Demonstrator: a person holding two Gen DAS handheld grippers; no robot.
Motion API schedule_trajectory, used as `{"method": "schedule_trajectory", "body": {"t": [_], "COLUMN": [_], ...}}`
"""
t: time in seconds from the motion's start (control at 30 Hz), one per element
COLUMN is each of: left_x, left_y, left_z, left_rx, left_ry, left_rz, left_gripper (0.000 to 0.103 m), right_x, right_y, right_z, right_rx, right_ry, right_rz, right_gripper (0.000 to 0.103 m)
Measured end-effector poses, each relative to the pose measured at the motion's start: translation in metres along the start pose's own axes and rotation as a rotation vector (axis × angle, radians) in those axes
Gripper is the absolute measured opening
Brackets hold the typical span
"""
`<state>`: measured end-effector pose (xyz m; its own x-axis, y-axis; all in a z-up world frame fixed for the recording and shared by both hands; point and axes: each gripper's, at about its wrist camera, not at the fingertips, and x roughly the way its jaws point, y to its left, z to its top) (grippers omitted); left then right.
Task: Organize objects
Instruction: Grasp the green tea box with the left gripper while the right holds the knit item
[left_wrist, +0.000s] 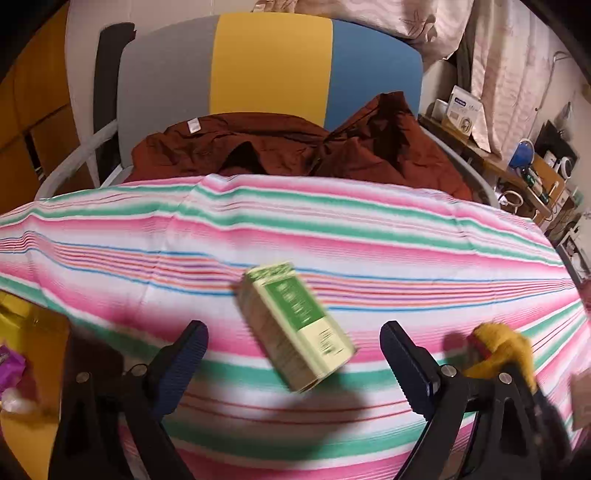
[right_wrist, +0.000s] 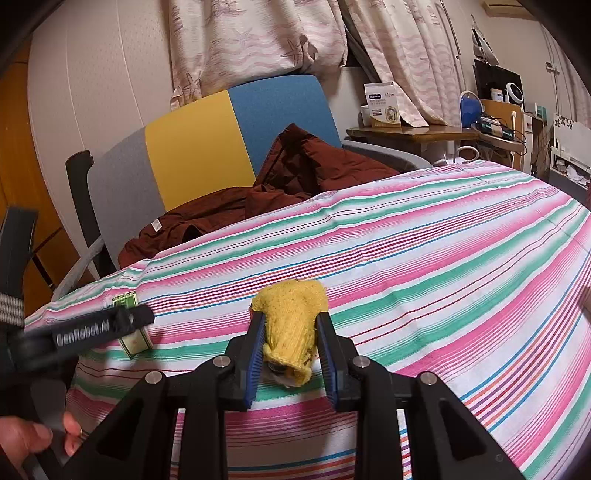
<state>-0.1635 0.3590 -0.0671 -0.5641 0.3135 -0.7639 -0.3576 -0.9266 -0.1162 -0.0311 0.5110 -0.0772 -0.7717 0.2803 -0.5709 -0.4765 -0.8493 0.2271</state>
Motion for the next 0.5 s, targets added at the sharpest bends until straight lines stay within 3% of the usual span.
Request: {"method": "schedule_trajectory", "body": {"t": [0.13,0.23,0.3,0.33,0.37,0.5], "left_x": [-0.001,0.008,0.017,0.020,0.023,0.018], "left_y": [-0.009,-0.013,-0.011,-0.009,-0.007,-0.003], "left_z": [0.006,0.010,0.011,0.009,0.007,-0.001], "left_rx": [-0.005,-0.009,-0.023,-0.027,-0.023,0.040], "left_ry": [0.004,0.040,0.081,0.101,0.120,0.082], "left_rz": [-0.010,0.024,0.023,0.012,0.011,0.025], "left_gripper": [0.097,0.096,0.072,0.056,0.047,0.038], "right_x": [0.000,-0.001,-0.001,-0.001,-0.001,0.000], "right_y": [0.003,0.002,0.002,0.002,0.002,0.001], "right_z": [0.000,-0.001,-0.001,-0.001,0.000,0.000], "right_rx": [-0.010,-0.006,-0.003,-0.003,-0.003,-0.004], "right_ry": [-0.002,-0.002,-0.001,-0.001,-0.001,0.001], "right_rz": [-0.008,-0.007,-0.006,-0.006,-0.006,-0.005], "right_gripper": [0.027,0.027,0.027,0.027,0.027,0.027]}}
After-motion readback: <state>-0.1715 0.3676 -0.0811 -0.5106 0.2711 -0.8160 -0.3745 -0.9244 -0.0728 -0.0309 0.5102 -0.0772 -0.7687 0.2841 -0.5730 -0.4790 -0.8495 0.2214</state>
